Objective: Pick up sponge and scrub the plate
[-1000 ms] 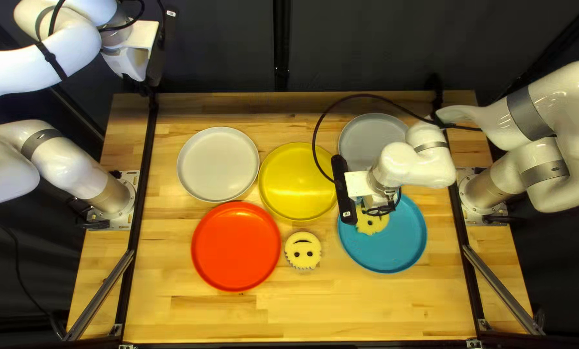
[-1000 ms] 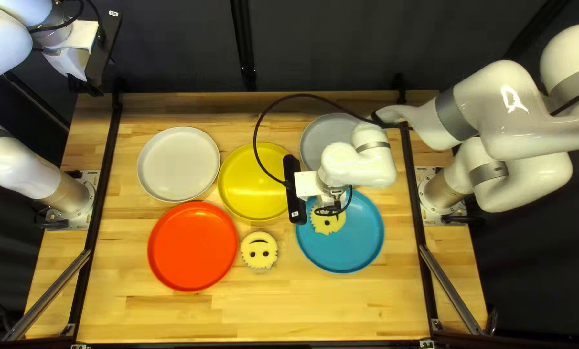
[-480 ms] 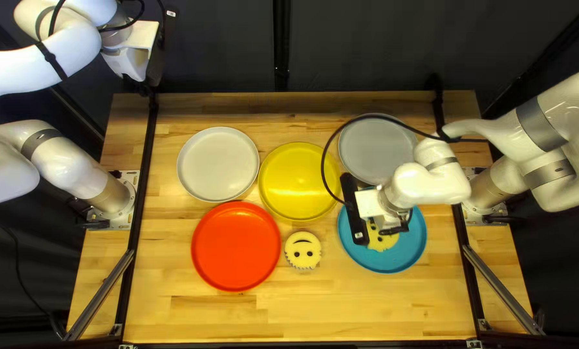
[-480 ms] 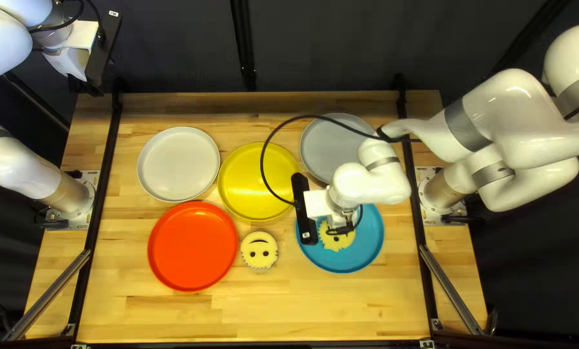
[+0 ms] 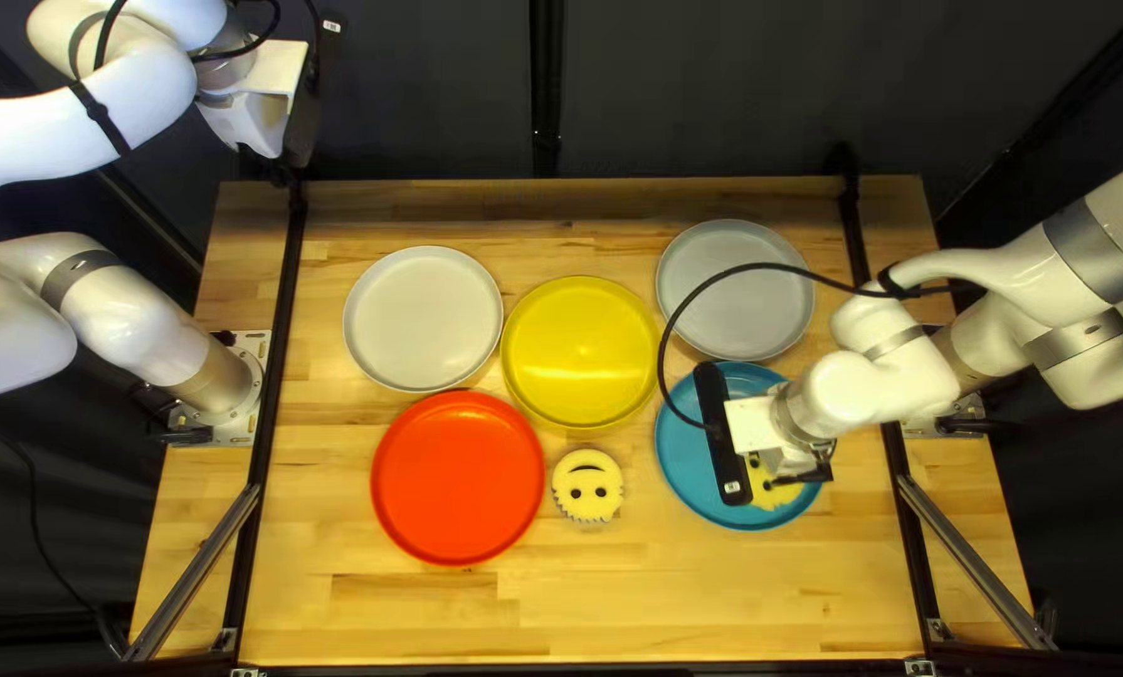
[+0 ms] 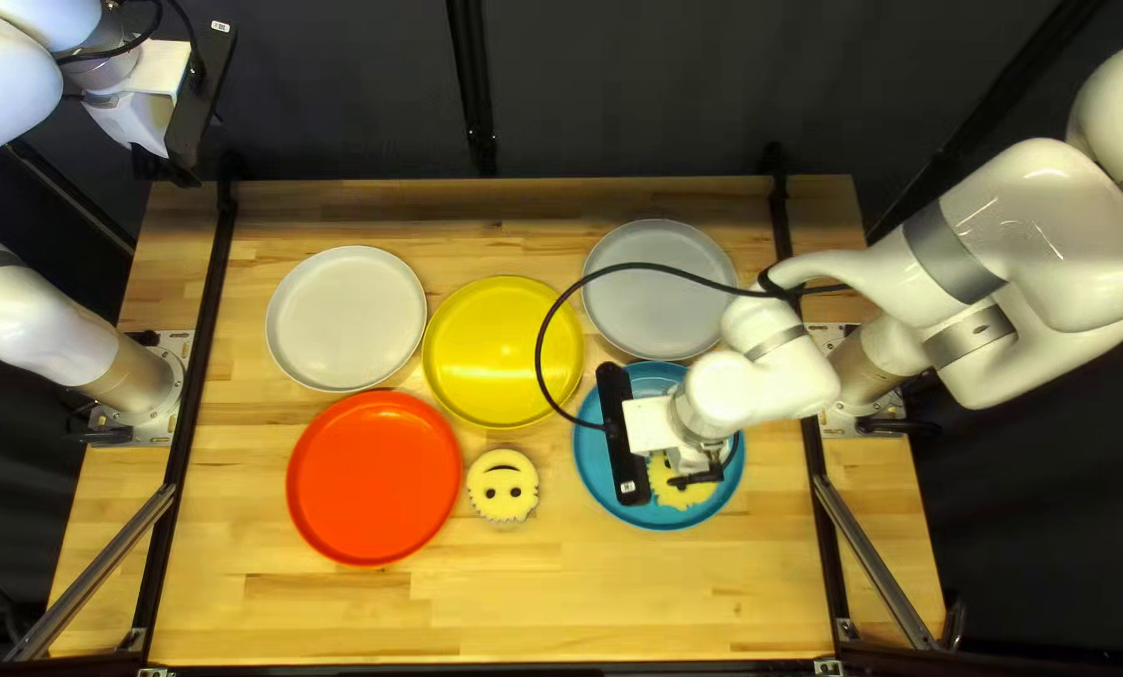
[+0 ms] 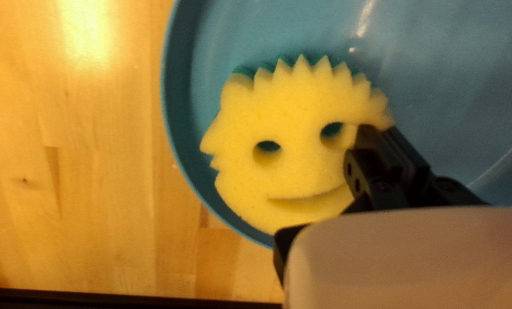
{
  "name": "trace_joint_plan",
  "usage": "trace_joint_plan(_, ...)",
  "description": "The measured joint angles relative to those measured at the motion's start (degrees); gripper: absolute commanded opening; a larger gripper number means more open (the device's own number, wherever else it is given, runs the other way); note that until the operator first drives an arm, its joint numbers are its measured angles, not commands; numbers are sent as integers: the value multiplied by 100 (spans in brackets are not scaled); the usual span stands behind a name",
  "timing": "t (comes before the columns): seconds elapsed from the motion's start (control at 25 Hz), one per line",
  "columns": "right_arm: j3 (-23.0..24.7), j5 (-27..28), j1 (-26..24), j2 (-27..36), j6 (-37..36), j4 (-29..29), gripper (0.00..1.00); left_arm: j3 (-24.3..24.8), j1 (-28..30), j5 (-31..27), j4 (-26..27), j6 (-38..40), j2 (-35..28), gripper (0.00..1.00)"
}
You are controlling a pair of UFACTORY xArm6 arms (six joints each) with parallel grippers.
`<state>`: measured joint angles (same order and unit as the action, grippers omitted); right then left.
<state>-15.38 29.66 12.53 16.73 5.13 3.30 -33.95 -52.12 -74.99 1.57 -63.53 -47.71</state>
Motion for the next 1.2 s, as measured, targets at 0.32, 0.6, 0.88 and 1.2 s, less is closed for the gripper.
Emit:
trace_joint_plan(0.32,-14,-622,-609,-156,-978,261,0,0,0,0,0,0,0,100)
trace_joint_plan(0.6,447,-474,-406,513,-1181,187,0,0,0,0,0,0,0,100)
trace_joint_plan(0.88,851,-131,-53,1118,-1078,7,0,0,0,0,0,0,0,100)
trace_joint_plan(1.2,711,-335,-548,645,-1933,-357,0,0,0,0,0,0,0,100)
